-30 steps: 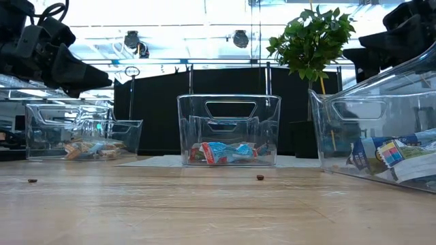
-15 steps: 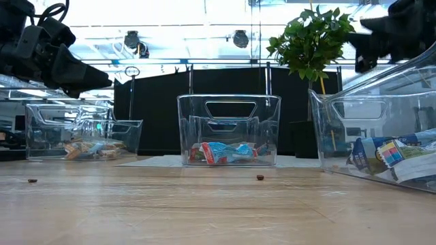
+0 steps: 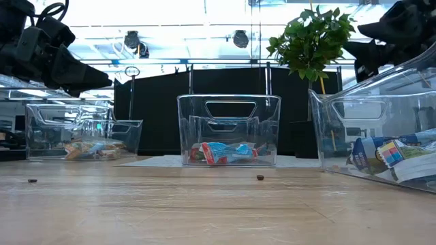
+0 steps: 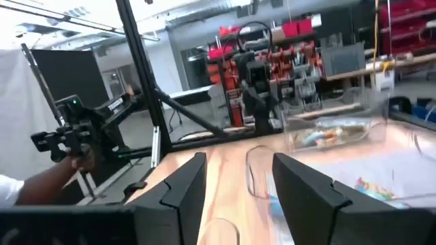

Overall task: Pick and place Granola Bars by type
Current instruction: Return to Home Position

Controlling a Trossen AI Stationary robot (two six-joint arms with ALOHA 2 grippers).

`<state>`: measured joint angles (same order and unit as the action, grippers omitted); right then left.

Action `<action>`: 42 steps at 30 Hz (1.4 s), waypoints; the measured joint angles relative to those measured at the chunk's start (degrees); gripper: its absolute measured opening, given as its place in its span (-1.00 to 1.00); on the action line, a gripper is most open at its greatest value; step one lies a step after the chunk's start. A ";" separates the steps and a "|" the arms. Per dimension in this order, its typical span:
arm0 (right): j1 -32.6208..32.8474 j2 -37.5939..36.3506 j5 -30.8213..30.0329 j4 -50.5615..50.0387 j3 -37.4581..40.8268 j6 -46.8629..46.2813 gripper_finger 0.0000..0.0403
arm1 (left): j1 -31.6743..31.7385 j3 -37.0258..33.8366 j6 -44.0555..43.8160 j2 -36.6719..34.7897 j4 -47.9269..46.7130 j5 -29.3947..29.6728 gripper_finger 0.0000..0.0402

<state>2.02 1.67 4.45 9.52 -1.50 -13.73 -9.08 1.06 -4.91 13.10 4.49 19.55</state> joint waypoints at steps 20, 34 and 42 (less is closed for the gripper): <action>-0.04 0.68 1.64 -1.64 0.00 4.65 -0.22 | 0.00 0.00 0.11 0.01 0.00 -0.02 -0.30; -0.07 0.68 -0.40 -1.78 0.00 12.00 -0.96 | 0.00 0.00 4.39 0.01 0.01 -0.15 -0.95; -0.07 0.68 -3.04 -3.98 -0.01 13.07 -1.00 | -0.04 0.00 4.41 0.00 0.00 -2.15 -0.98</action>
<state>1.96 2.35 1.41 5.54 -1.51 -0.67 -9.13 1.06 -0.49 13.10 4.49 17.40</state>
